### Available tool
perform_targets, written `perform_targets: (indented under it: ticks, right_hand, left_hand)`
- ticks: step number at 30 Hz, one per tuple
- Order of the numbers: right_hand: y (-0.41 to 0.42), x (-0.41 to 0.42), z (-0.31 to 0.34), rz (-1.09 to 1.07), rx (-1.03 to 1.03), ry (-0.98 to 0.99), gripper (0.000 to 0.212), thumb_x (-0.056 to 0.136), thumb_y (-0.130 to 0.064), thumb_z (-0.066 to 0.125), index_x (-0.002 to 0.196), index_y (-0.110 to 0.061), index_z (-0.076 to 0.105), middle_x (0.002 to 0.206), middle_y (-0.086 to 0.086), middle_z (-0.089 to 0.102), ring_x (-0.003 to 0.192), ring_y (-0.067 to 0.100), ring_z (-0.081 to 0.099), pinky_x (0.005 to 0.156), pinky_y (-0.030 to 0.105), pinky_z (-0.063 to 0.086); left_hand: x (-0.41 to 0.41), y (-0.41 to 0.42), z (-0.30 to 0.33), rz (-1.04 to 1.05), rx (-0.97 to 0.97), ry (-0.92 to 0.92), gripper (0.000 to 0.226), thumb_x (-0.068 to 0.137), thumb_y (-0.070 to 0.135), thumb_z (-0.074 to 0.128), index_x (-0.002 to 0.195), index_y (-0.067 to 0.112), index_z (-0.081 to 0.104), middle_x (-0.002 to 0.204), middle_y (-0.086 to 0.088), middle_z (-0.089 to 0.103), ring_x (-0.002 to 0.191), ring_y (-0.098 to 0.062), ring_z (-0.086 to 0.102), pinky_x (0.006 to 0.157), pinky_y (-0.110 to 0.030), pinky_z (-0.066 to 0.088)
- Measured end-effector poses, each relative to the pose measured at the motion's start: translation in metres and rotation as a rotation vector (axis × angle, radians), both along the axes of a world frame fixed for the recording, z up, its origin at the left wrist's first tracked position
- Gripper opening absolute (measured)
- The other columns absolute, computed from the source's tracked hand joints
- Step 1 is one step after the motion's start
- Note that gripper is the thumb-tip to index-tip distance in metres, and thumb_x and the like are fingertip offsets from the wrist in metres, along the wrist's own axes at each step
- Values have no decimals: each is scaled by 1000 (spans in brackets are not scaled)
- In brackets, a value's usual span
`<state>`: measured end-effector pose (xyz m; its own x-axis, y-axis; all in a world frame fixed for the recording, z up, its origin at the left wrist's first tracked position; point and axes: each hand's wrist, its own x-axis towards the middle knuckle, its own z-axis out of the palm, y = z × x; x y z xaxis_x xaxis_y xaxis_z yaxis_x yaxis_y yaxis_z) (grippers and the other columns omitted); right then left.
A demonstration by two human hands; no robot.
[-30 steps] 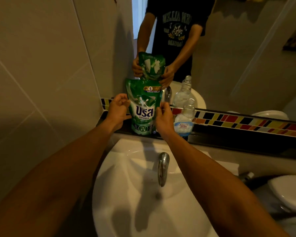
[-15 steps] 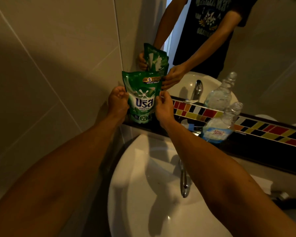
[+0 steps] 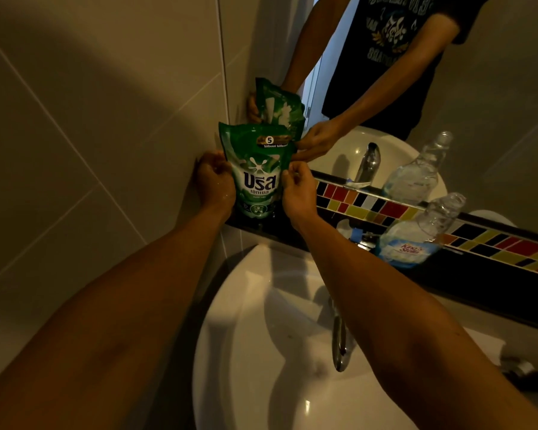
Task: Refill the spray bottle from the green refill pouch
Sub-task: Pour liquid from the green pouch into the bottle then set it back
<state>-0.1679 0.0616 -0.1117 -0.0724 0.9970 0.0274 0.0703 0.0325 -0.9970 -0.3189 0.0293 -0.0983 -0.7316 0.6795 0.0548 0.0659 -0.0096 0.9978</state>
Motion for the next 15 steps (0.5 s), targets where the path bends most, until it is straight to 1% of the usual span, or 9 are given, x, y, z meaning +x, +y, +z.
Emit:
perform_targets:
  ticks: [3, 5, 7, 9, 10, 11, 13, 14, 15]
  right_hand:
    - [-1, -1, 1, 6, -1, 7, 12, 108, -11, 47, 111, -15, 57, 104, 0, 68, 104, 20, 68, 93, 42, 60]
    - [-2, 0, 1, 6, -4, 0, 12, 108, -10, 47, 110, -16, 57, 103, -1, 68, 101, 18, 67, 92, 40, 60]
    - [-4, 2, 3, 16, -4, -23, 15, 107, -8, 47, 116, -12, 58, 102, -3, 67, 98, 11, 66, 87, 32, 58]
    - [-7, 5, 6, 38, -11, -53, 24, 107, -6, 48, 130, -8, 56, 104, -9, 65, 96, 2, 63, 81, 21, 55]
    - [-10, 7, 8, 47, -19, -59, 28, 106, -5, 49, 134, -7, 53, 107, -8, 65, 96, 1, 63, 81, 18, 54]
    - [-14, 10, 10, 48, -25, -65, 31, 105, -5, 51, 137, -7, 52, 111, -5, 64, 99, 5, 63, 82, 19, 54]
    - [-24, 19, 11, 19, -35, -75, 35, 104, -4, 53, 138, -6, 51, 119, 2, 64, 108, 15, 63, 87, 26, 52]
    - [-29, 24, 11, -4, -41, -87, 36, 103, -5, 55, 139, -6, 51, 124, 4, 64, 113, 18, 62, 90, 27, 51]
    - [-35, 30, 11, -28, -49, -104, 38, 103, -6, 56, 141, -7, 51, 129, 7, 64, 117, 20, 61, 91, 27, 49]
  left_hand:
    - [1, -1, 2, 24, -3, 29, 21, 86, 2, 49, 90, 18, 62, 91, -9, 67, 86, -24, 64, 81, -42, 56]
    - [1, -1, 1, 34, -14, 33, 21, 85, 4, 50, 90, 19, 63, 94, -11, 70, 90, -29, 67, 84, -45, 57]
    - [-1, -1, -1, 47, -44, 34, 22, 84, 6, 49, 90, 21, 65, 96, -14, 71, 91, -35, 68, 82, -51, 58]
    - [0, -5, 0, 44, -83, 45, 25, 87, 3, 47, 96, 16, 67, 100, -14, 71, 94, -33, 68, 85, -49, 57]
    - [2, -7, 1, 43, -101, 44, 25, 89, 1, 47, 100, 12, 67, 104, -13, 70, 98, -31, 67, 88, -46, 56]
    - [5, -10, 2, 45, -122, 42, 23, 91, 1, 47, 103, 10, 65, 107, -12, 69, 102, -31, 65, 90, -44, 55]
    - [13, -16, 4, 50, -175, 5, 19, 91, 2, 48, 104, 11, 59, 108, -11, 64, 106, -33, 63, 90, -39, 53]
    - [18, -20, 5, 53, -204, -46, 21, 90, 2, 50, 108, 10, 55, 113, -11, 61, 109, -33, 61, 90, -38, 51]
    - [24, -24, 6, 57, -239, -97, 29, 89, 3, 52, 117, 8, 53, 121, -12, 59, 113, -32, 59, 92, -37, 48]
